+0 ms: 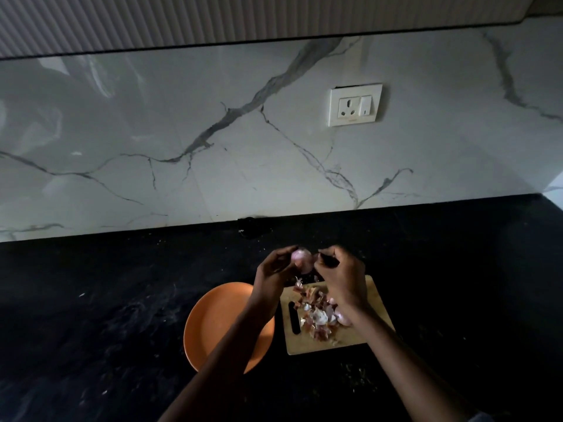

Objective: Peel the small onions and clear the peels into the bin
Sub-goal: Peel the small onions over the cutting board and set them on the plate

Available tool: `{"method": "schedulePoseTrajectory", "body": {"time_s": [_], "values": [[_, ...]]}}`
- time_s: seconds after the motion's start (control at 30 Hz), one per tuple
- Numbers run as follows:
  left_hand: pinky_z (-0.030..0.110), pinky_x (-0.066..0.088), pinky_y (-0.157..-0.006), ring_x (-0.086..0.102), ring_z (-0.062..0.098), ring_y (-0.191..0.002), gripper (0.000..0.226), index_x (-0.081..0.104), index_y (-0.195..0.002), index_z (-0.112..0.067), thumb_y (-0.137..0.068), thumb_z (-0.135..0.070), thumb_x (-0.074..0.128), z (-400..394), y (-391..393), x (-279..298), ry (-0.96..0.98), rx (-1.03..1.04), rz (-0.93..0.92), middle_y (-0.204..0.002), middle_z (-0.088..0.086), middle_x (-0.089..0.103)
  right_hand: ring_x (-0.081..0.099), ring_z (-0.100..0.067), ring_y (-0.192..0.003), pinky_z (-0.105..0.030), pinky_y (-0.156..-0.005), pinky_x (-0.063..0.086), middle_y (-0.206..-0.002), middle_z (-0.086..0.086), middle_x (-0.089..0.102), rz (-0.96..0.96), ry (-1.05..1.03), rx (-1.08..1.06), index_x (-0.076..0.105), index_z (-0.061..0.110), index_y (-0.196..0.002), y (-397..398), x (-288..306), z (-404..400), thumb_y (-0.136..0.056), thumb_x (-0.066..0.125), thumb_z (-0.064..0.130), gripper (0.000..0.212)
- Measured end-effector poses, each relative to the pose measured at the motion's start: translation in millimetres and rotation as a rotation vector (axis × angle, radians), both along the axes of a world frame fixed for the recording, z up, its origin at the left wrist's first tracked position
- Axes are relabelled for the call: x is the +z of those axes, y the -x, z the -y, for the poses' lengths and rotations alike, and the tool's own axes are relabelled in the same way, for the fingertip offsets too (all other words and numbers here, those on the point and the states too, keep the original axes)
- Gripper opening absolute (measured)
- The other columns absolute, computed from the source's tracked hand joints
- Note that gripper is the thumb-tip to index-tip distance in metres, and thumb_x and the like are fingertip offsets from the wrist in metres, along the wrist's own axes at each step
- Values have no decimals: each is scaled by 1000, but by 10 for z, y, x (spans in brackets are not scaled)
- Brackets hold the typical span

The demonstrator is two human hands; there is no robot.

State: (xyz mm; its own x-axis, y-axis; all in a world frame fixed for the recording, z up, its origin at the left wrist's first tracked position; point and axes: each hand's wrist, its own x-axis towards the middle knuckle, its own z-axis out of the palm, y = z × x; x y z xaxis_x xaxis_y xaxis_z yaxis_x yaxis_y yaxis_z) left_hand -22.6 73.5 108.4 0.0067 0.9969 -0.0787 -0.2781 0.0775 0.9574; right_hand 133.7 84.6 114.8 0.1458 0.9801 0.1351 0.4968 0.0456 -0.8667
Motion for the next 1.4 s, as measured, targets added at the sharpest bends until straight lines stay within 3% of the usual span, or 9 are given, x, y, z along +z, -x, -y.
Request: {"method": "schedulePoseTrajectory", "body": {"time_s": [0.13, 0.33, 0.47, 0.57, 0.67, 0.83, 0.93, 1.07, 1.4], "values": [[46, 54, -96, 65, 33, -112, 39, 59, -126, -2, -89, -8, 68, -6, 8, -30, -23, -5, 25, -122, 18, 68, 65, 1, -81, -5, -57, 45, -91, 10, 70, -141, 119, -9, 69, 23, -101, -71, -4, -48, -90, 72, 21, 12], [36, 55, -92, 64, 31, -115, 33, 55, -132, -3, -99, -6, 56, -47, 46, -76, 60, -12, 82, -126, 17, 65, 68, -10, -103, -12, -72, 51, -110, 3, 73, -413, 172, 132, 71, 22, -115, -130, -47, -74, -99, 60, 21, 19], [36, 55, -91, 64, 33, -115, 34, 58, -129, -4, -95, -7, 61, -73, 44, -95, 84, 34, 67, -124, 17, 67, 66, -34, -106, -46, -82, 57, -115, -10, 70, -278, 263, 64, 63, 26, -126, -144, -61, -56, -104, 50, 34, 27], [37, 56, -93, 66, 30, -113, 32, 59, -127, -5, -95, -6, 61, -74, 65, -97, 83, 51, 42, -121, 15, 69, 68, -29, -102, -26, -63, 54, -116, -1, 67, -195, 244, 65, 60, 29, -129, -176, -71, -42, -105, 49, 25, 27], [33, 58, -88, 69, 25, -105, 29, 60, -124, -3, -94, -2, 60, -76, 72, -97, 75, 71, 29, -115, 14, 71, 66, -9, -100, -25, -75, 54, -115, 10, 66, -272, 240, 142, 61, 33, -125, -181, -28, -53, -98, 57, 16, 32], [27, 58, -82, 70, 21, -100, 31, 60, -123, -3, -92, 0, 63, -103, 45, -104, 82, 80, -15, -117, 19, 69, 64, 7, -98, -10, -74, 50, -111, 14, 67, -265, 203, 270, 64, 30, -121, -94, 53, -33, -95, 66, 37, 27], [36, 56, -92, 67, 28, -106, 32, 59, -127, -1, -95, -4, 61, -88, 54, -96, 81, 56, 3, -118, 19, 69, 68, -2, -87, -12, -59, 48, -106, 10, 71, -211, 227, 180, 67, 31, -115, -75, 25, -43, -93, 68, 38, 24], [36, 54, -94, 67, 25, -104, 27, 60, -124, -1, -98, -4, 55, -41, 56, -28, 71, 5, 64, -115, 17, 69, 56, 7, -48, -8, -42, 39, -98, 3, 73, -255, 290, 154, 69, 33, -108, -98, 50, -37, -94, 68, 33, 14], [37, 49, -92, 66, 23, -101, 23, 63, -120, -12, -102, -13, 48, 6, -51, -108, 239, 78, 182, -112, 11, 70, 53, 9, -42, -8, -42, 38, -108, 0, 70, -233, 369, 213, 68, 24, -120, -143, -40, -33, -104, 44, 5, 35]]}}
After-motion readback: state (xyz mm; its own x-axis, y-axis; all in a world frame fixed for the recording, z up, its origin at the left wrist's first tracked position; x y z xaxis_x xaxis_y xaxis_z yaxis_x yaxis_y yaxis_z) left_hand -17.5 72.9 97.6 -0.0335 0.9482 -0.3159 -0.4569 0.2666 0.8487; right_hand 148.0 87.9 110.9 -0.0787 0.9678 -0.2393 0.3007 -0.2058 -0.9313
